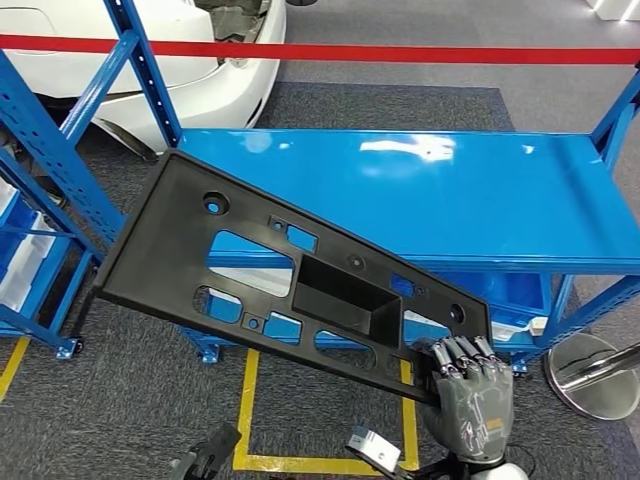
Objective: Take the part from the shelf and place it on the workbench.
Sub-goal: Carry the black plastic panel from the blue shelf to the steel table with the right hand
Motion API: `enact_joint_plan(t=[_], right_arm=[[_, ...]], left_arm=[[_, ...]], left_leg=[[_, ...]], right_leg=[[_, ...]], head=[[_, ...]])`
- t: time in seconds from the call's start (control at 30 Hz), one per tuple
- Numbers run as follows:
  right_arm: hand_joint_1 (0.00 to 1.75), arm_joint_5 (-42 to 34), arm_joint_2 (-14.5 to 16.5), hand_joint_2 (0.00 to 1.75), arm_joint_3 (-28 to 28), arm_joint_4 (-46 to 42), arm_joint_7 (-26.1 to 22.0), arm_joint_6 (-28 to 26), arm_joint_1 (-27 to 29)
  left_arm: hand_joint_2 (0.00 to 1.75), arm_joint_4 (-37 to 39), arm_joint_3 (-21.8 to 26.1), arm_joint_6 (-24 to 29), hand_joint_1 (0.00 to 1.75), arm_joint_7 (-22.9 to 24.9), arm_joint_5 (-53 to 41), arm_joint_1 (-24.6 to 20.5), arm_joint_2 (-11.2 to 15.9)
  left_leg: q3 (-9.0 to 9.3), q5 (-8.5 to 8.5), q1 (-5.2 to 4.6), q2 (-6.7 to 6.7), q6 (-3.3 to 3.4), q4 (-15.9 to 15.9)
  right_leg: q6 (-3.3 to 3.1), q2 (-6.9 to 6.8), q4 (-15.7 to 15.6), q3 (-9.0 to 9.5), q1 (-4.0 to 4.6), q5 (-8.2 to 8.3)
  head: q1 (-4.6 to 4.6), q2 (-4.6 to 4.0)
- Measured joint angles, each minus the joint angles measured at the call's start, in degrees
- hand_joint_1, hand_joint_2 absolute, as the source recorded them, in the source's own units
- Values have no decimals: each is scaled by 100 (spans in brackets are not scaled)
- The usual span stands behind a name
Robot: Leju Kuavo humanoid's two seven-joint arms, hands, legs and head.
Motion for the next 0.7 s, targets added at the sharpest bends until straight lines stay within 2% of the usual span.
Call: enact_joint_plan(t=[0.03,0.07,0.1,0.13,0.17,0.2,0.23,0.27,0.3,0.33,0.4,0.43,0.47,0.5,0.53,0.57,0.6,0.63,0.67,0.7], right_arm=[[175,0,1,175,0,0,0,0,0],[175,0,2,175,0,-1,0,0,1],[175,-1,3,175,-1,-2,0,-1,-1],[175,-1,4,175,-2,-3,0,-2,0],[175,-2,4,175,-3,-4,0,-3,0],[175,-2,4,175,-3,-4,-1,-4,3],[175,-2,4,175,-3,-3,-2,-4,9],[175,-2,4,175,-3,-3,-4,-4,16],[175,-2,4,175,-3,-2,-7,-3,24],[175,-2,4,175,-5,-2,-10,-3,28],[175,-3,4,175,-9,-1,-15,-3,32],[175,-2,4,175,-10,1,-16,-3,33],[175,-3,4,175,-12,2,-17,-3,34],[175,-3,4,175,-15,3,-17,-3,35],[175,-4,4,175,-21,4,-17,-4,33],[175,-4,5,175,-28,2,-17,-5,30],[175,-5,6,175,-38,-4,-17,-7,27],[175,-5,10,175,-49,-12,-17,-9,20],[175,-7,14,175,-60,-20,-17,-13,13],[175,-9,21,175,-72,-25,-17,-16,9]], left_arm=[[175,0,0,0,0,0,0,-4,2],[175,0,0,0,0,-1,-1,-13,3],[175,0,-1,0,0,-2,-2,-25,3],[175,0,-1,-2,0,-4,-3,-34,3],[175,0,-2,-4,0,-8,-4,-41,3],[175,0,-2,-5,0,-10,-4,-41,3],[175,0,-2,-7,0,-11,-4,-34,2],[175,0,-2,-8,0,-11,-4,-32,2],[175,0,-2,-9,0,-10,-4,-32,2],[175,0,-2,-11,0,-9,-4,-36,2],[175,0,-2,-13,0,-9,-4,-42,3],[175,0,-2,-13,0,-9,-4,-41,3],[175,0,-2,-13,0,-8,-4,-42,4],[175,0,-2,-14,0,-8,-4,-43,4],[175,0,-2,-14,0,-7,-4,-43,4],[175,0,-2,-15,0,-5,-4,-44,2],[175,0,-2,-17,0,-4,-4,-44,-4],[175,0,-2,-19,0,-3,-4,-45,-11],[175,0,-2,-22,0,-4,-4,-47,-19],[175,0,-2,-26,0,-4,-4,-48,-25]], left_leg=[[205,157,18,0,-15,-214],[470,258,38,-1,-33,-567],[732,274,44,-8,-34,-964],[913,243,43,-15,-18,-1261],[1011,188,32,-22,10,-1443],[1024,174,12,-28,59,-1502],[979,211,12,-23,115,-1481],[933,259,13,-12,168,-1476],[868,322,16,-1,226,-1475],[789,393,20,10,277,-1477],[616,533,-5,22,328,-1469],[528,599,-23,27,339,-1465],[439,665,-44,31,345,-1461],[354,731,-68,34,353,-1459],[273,796,-94,34,358,-1459],[208,857,-110,31,362,-1459],[158,910,-130,26,357,-1458],[125,964,-142,22,342,-1458],[101,1020,-138,22,319,-1463],[80,1081,-131,22,288,-1473]], right_leg=[[23,1,72,-113,-10,29],[50,4,151,-220,-18,55],[83,9,233,-317,-18,80],[117,13,294,-388,-15,112],[153,17,335,-436,-10,152],[189,19,350,-463,-9,198],[223,23,347,-478,-18,240],[257,30,369,-505,-28,209],[288,38,463,-549,-39,62],[314,46,653,-608,-47,-187],[347,51,1304,-735,-53,-793],[349,51,1632,-760,-53,-956],[339,51,1847,-724,-50,-979],[312,53,1878,-604,-41,-879],[264,56,1702,-384,-23,-717],[195,62,1347,-79,9,-582],[119,66,877,281,57,-526],[60,69,403,608,95,-549],[26,75,55,831,134,-599],[13,78,-153,944,163,-629]], head=[[0,0],[-1,0],[-3,0],[-4,0],[-5,0],[-3,0],[-2,0],[-1,0],[5,0],[9,0],[18,0],[18,0],[19,0],[19,0],[18,0],[16,0],[14,0],[11,0],[6,0],[4,0]])
